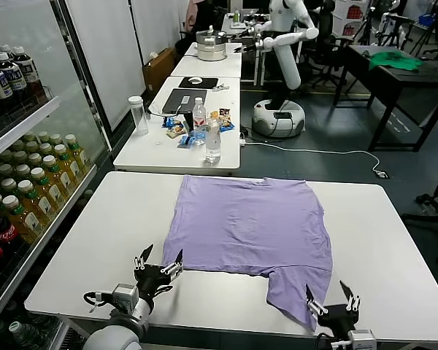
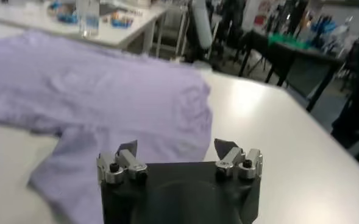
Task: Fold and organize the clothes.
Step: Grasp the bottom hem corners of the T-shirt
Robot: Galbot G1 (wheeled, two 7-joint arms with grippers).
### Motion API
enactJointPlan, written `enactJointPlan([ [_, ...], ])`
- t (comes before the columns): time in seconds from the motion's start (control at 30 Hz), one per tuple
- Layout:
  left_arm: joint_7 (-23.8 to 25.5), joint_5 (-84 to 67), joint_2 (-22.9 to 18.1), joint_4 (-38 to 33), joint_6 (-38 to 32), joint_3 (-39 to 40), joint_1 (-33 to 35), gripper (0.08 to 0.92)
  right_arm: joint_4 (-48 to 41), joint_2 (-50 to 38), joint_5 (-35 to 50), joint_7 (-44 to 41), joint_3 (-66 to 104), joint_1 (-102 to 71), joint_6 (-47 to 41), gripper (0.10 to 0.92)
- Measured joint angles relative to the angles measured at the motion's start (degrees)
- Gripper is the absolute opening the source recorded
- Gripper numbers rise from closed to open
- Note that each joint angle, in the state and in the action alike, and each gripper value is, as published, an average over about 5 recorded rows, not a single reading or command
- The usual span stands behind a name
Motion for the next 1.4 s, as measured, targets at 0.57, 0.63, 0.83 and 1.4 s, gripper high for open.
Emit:
enactJointPlan([
  [0.57, -0.3, -3.2, 1.8, 2.9, 2.7, 1.6, -1.6, 0.619, -1.6, 0.2, 1.2, 0.0, -2.2, -0.8, -1.8, 0.656],
  [0.63, -0.3, -3.9, 1.9, 3.1, 2.9, 1.7, -1.7, 0.558, -1.5, 0.0, 1.6, -0.1, -2.2, -1.0, -2.0, 0.596],
  [0.83, -0.5, -4.9, 2.1, 3.9, 3.1, 1.9, -2.3, 0.385, -0.9, -0.6, 2.7, -0.4, -1.8, -1.6, -2.4, 0.457],
  [1.4, -0.3, -7.9, 3.4, 1.8, 1.7, 0.6, -0.9, 0.093, 4.3, -3.5, 7.2, -1.4, 1.2, -1.7, -2.7, 0.126],
])
